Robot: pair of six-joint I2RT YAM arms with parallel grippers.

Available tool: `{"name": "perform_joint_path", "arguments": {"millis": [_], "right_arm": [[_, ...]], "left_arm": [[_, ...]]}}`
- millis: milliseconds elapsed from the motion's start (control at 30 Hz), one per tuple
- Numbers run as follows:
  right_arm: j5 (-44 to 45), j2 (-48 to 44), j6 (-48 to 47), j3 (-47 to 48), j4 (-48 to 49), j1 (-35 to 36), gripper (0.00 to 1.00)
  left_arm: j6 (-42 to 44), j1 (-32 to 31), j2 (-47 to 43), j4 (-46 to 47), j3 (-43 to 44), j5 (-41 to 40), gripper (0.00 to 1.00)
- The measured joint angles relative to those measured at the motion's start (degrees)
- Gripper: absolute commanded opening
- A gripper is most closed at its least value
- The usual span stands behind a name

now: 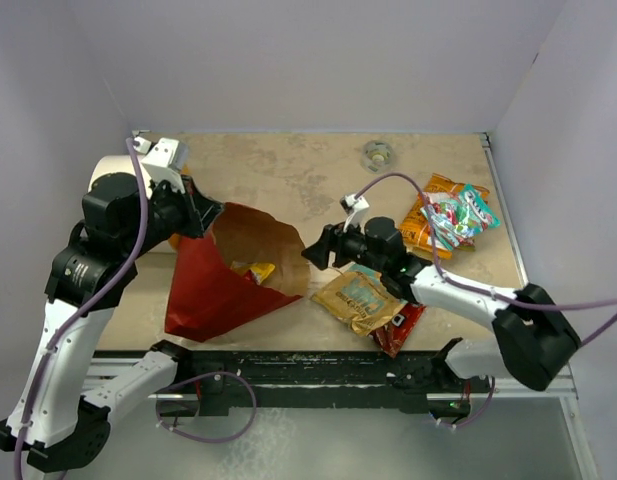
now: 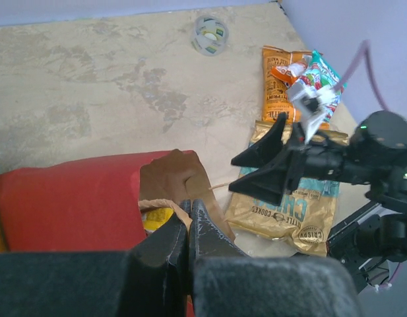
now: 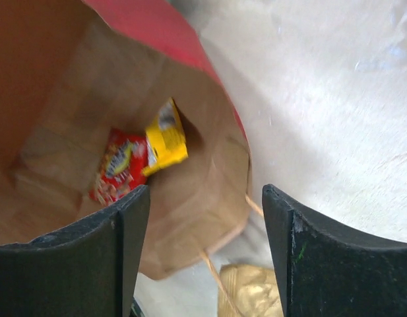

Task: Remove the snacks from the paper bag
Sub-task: Take out the snack from the paper bag.

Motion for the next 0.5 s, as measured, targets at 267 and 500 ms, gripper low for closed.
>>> {"name": "perform_joint_path", "arguments": {"millis": [267, 500], "right_arm": [[-5.3, 14.9, -2.5, 1.4, -0.5, 0.0, 0.7], [-11.0, 21.9, -2.2, 7.2, 1.1, 0.0, 0.06]], "left_arm": [[0.0, 0.0, -2.6, -0.2, 0.0, 0.1, 0.0], [0.0, 0.0, -2.8, -0.4, 0.0, 0.3, 0.0]]}}
